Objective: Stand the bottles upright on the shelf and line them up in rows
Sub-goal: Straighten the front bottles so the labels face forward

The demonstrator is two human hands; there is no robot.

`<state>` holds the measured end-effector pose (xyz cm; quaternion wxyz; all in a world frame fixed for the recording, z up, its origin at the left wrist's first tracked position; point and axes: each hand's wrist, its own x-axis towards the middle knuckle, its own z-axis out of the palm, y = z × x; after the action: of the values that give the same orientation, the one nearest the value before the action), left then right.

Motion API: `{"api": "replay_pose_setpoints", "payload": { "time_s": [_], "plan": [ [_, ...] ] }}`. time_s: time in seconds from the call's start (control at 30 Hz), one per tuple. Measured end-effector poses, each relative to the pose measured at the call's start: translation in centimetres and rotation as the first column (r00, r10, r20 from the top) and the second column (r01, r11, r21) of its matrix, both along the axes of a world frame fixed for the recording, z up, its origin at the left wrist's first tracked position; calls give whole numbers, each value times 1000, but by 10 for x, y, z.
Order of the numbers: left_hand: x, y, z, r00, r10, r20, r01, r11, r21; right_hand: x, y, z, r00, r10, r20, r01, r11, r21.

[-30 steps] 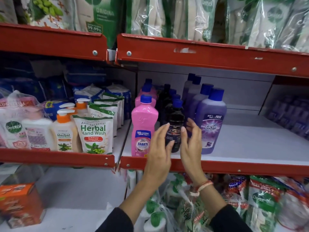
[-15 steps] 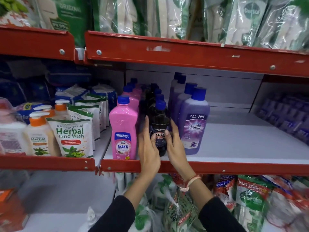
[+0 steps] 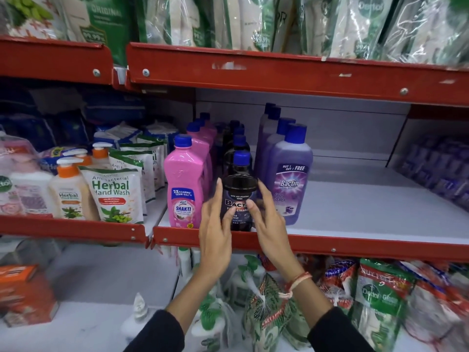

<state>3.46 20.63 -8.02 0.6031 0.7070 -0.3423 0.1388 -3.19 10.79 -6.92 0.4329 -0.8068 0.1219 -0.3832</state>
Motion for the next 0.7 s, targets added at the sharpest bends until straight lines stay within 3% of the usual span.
{"api": "replay_pose_setpoints", "payload": {
  "time_s": [0.13,0.27,0.37,0.5,0.57,0.7],
  "plan": [
    [-25,1,-8,985,143,97,-127,980,-155,-23,-15,-3,962,-236,135,239,971,-9],
    [-44,-28,2,970,-82,229,95,995,-43,-40,-50,5,893,-383,236,376,923,74],
    [-50,-71,10,975,-161,156,156,987,40,-35,-76,14,950,-278,143,259,956,137],
    [-35,-108,21,986,-163,-38,164,986,21,-25,-92,19,999,-38,18,33,975,218],
    [-27,-116,24,978,-156,-142,162,986,32,-27,-95,19,999,-13,-38,19,986,164],
    [-31,-115,20,992,-30,-125,44,993,109,-34,-99,16,999,-26,-44,31,992,118]
  ]
}}
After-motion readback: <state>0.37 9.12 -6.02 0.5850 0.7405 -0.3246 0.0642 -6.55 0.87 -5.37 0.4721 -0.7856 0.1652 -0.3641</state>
